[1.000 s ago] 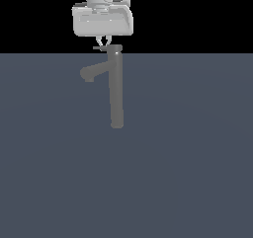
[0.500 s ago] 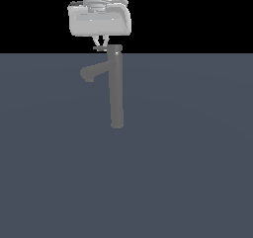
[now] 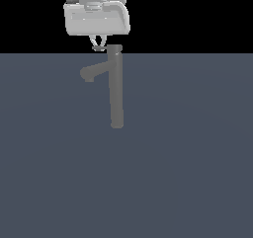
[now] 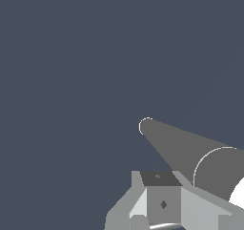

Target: Turn on the faucet by rotating a designated handle.

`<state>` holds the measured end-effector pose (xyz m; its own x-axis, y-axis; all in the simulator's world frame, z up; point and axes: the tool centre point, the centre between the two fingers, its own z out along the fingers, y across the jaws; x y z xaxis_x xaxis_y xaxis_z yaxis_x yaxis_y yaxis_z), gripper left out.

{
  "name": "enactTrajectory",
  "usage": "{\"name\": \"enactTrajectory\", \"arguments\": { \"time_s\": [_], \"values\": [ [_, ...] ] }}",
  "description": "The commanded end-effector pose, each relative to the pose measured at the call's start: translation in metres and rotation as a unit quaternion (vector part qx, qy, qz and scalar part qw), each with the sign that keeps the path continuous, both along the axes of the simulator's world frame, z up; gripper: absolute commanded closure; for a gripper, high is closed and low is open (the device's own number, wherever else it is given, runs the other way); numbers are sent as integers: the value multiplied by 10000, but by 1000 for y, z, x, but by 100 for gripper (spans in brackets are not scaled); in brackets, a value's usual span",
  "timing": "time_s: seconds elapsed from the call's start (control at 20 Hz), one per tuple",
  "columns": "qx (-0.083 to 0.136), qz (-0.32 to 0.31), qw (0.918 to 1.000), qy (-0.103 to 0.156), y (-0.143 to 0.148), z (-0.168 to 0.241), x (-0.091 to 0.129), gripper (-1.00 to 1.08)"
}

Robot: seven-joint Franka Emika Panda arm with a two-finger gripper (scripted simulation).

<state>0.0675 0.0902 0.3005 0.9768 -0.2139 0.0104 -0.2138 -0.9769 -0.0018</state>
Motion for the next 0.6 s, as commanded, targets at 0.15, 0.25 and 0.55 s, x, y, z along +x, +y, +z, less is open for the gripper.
{"name": "enactTrajectory", "arguments": {
  "time_s": [0.15, 0.25, 0.55],
  "values": [
    [-1, 7, 10000, 15, -1, 0, -14, 108],
    [-1, 12, 10000, 20, -2, 0, -20, 108],
    [0, 28, 10000, 36, -3, 0, -38, 108]
  ]
}}
